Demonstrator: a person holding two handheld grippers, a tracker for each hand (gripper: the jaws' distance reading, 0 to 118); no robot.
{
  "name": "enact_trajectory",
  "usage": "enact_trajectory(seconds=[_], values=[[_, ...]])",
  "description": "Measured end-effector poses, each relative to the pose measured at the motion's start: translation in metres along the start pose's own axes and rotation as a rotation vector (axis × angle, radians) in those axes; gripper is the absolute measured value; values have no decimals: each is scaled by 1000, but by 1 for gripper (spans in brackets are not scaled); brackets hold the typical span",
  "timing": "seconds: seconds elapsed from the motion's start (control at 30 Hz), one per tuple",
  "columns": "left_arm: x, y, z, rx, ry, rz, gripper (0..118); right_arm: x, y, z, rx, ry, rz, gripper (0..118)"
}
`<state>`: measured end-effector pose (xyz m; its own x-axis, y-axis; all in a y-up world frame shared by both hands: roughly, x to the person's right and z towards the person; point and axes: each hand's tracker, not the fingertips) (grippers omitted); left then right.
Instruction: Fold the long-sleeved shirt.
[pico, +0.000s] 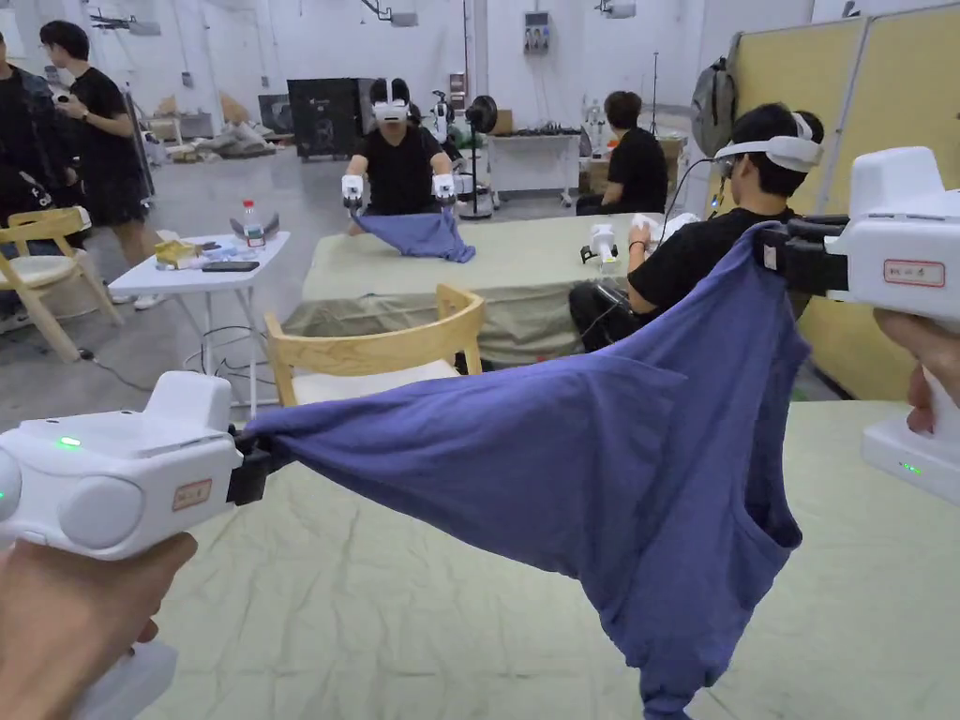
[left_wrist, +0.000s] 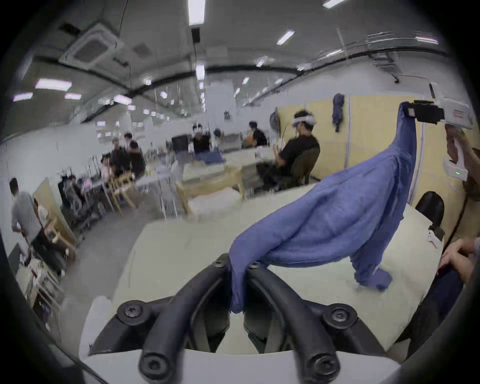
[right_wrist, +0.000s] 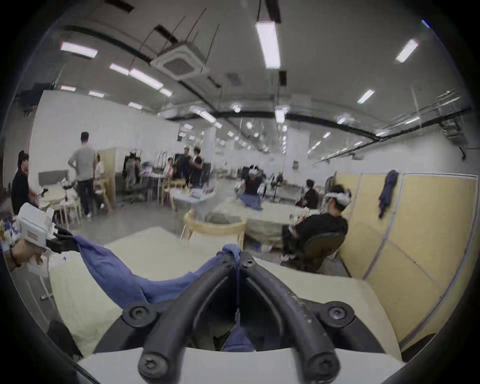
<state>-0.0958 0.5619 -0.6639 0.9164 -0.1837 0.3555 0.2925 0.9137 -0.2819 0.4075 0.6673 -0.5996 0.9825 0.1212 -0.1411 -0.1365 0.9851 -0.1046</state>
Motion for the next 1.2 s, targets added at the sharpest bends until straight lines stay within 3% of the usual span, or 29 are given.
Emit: enact_trajectory(seconds=[0.17,0.37,0.67,1.03,1.2], values=[[-15,86,15,132,-9,-15,7,15,67,22,105,-85,8,2],[-43,181,40,271,-22,66,7,33,142,39,158,-155,19,2],[-74,290,78,413,-52,160,7,43,238,63,266,-203,-18,2],[-102,346,92,491,-116,292,7,44,305,81,348,-232,-49,2],[-103,350,87,488,-101,283,7,38,308,79,339,-239,-14,2]])
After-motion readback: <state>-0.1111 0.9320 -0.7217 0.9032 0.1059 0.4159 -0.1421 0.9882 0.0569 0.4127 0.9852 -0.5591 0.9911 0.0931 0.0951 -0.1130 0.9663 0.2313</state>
